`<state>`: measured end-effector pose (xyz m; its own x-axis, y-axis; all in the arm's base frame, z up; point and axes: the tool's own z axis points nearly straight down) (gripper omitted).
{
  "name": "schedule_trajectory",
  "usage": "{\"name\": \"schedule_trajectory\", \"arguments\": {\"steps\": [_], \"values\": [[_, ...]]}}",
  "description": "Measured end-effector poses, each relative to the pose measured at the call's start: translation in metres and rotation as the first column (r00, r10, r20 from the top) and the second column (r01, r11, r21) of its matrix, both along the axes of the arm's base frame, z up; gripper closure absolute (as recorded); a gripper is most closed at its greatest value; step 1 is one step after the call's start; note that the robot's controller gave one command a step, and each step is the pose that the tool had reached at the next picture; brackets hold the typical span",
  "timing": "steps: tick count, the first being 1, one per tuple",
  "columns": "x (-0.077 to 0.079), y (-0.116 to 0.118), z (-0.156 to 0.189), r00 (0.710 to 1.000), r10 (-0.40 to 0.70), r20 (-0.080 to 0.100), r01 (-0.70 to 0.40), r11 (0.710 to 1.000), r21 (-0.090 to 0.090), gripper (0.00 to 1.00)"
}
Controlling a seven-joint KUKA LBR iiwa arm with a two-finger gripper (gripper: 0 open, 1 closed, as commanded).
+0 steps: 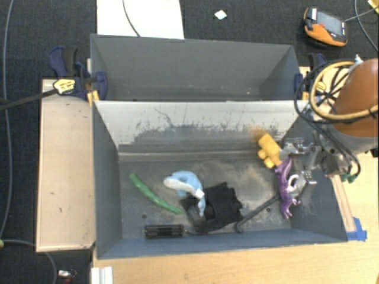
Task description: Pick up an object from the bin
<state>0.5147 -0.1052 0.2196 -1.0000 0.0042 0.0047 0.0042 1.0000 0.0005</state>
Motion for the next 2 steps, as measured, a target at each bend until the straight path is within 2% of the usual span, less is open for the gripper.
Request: {"name": "schedule_trajectory", "arguments": {"steps": [1,2], "values": [[0.002,0.001,0.005,1.0,0.006,0.008,-0.006,1.0,-0.001,0.0],[-0.01,0.054,-0.103,0.983,0.181,0.011,-0.181,0.983,-0.002,0.0]]}}
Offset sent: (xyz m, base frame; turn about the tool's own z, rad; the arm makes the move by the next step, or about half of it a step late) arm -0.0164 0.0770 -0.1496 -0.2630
